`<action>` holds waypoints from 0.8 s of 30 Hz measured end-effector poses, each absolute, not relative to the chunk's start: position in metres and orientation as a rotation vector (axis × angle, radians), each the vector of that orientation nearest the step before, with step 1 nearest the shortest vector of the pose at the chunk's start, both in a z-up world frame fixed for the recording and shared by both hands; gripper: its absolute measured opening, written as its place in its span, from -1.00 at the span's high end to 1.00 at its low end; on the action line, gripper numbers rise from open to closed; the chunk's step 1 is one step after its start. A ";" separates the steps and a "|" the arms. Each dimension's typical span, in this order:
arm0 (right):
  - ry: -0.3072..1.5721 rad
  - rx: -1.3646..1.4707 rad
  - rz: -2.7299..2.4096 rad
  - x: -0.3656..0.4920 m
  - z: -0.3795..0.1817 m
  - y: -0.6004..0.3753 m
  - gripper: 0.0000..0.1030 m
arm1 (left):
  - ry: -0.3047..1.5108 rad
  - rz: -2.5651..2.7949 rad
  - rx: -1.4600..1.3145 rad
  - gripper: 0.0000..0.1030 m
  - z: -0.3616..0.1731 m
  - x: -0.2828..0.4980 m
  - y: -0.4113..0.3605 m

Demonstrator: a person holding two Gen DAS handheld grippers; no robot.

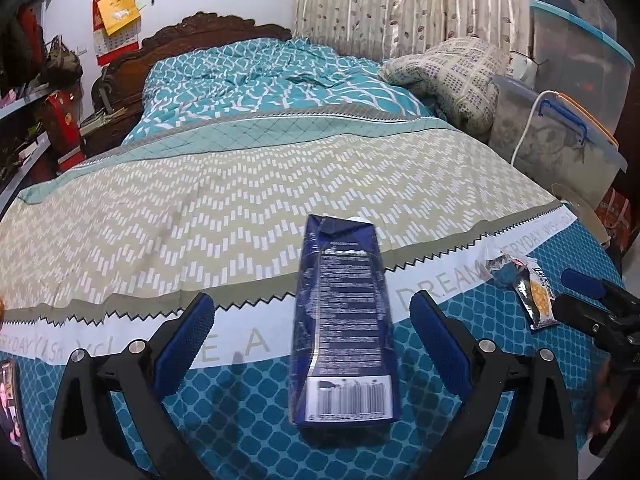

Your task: Collect trash

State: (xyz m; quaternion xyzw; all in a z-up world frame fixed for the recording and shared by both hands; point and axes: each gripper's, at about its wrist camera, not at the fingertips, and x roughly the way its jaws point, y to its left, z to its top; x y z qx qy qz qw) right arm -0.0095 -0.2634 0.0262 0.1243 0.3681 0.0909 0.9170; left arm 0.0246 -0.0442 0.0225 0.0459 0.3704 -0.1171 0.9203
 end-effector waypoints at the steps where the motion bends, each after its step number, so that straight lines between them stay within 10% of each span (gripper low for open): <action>1: 0.759 0.258 0.186 -0.009 0.026 -0.264 -0.93 | 0.765 -0.241 0.084 -0.83 0.023 0.026 -0.042; 24: 0.763 0.262 0.195 -0.007 0.024 -0.266 -0.93 | 0.783 -0.313 0.051 -0.83 0.021 0.025 -0.042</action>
